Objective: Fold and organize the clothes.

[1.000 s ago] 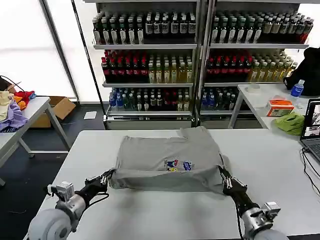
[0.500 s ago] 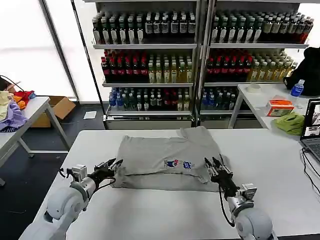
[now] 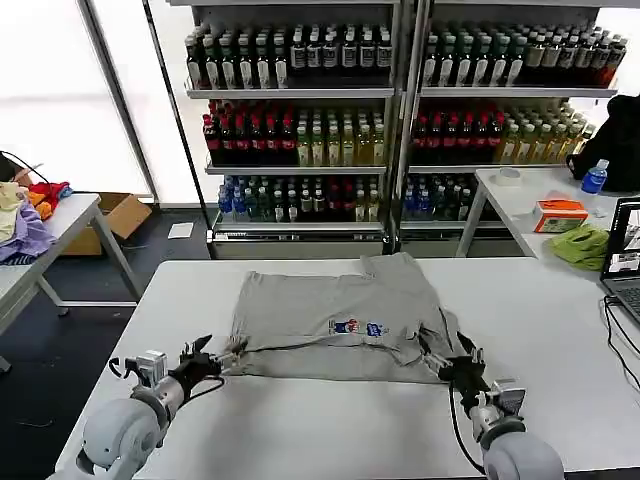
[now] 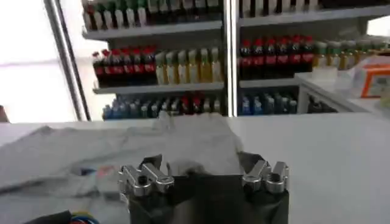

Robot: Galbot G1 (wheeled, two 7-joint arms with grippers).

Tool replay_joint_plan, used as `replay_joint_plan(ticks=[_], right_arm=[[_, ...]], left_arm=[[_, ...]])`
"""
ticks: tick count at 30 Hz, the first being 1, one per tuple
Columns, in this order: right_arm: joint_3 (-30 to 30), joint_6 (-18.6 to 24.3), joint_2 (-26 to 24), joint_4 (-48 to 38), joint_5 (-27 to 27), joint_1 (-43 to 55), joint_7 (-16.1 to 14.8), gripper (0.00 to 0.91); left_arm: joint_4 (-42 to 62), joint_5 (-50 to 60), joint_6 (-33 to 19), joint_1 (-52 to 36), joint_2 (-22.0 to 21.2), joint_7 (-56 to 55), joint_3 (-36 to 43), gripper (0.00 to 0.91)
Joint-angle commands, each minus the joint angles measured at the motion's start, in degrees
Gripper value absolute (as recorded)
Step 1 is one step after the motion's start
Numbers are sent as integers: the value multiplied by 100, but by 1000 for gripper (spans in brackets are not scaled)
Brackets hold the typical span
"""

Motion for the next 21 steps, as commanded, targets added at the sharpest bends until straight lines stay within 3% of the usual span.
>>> replay_joint_plan(ticks=[1, 2, 3, 4, 5, 6, 7, 8, 9, 11, 13, 21], right_arm=[[94, -281, 79, 184, -289, -454, 358, 907], [85, -286, 88, 191, -288, -452, 365, 907], [52, -323, 122, 211, -284, -441, 415, 423], [26, -396, 148, 218, -284, -428, 454, 71], [5, -413, 158, 217, -278, -420, 469, 0], [-24, -426, 170, 192, -275, -403, 477, 0], [-58, -412, 186, 145, -283, -383, 468, 0], [-82, -407, 190, 119, -287, -369, 481, 0], [-124, -436, 217, 63, -273, -326, 537, 0], [-153, -528, 247, -6, -249, -285, 609, 0], [-163, -582, 256, -52, -130, -265, 647, 0], [-151, -641, 216, 14, 287, -268, 627, 0]], left_arm=[[-110, 209, 1, 462, -119, 31, -28, 907], [-75, 208, 1, 450, -121, 36, -14, 907], [-43, 252, 12, 416, -133, 9, 10, 907], [-15, 283, 5, 410, -142, 20, 13, 907], [0, 271, -3, 412, -141, 32, 19, 907], [10, 262, -3, 418, -153, 26, 35, 907], [33, 279, -14, 414, -176, 27, 45, 816], [56, 288, -21, 400, -188, 24, 62, 645], [102, 317, -20, 369, -228, 0, 91, 302], [166, 337, -37, 339, -256, 8, 118, 71], [189, 496, -31, 320, -280, -13, 135, 10], [214, 417, -75, 349, -269, 38, 83, 10]])
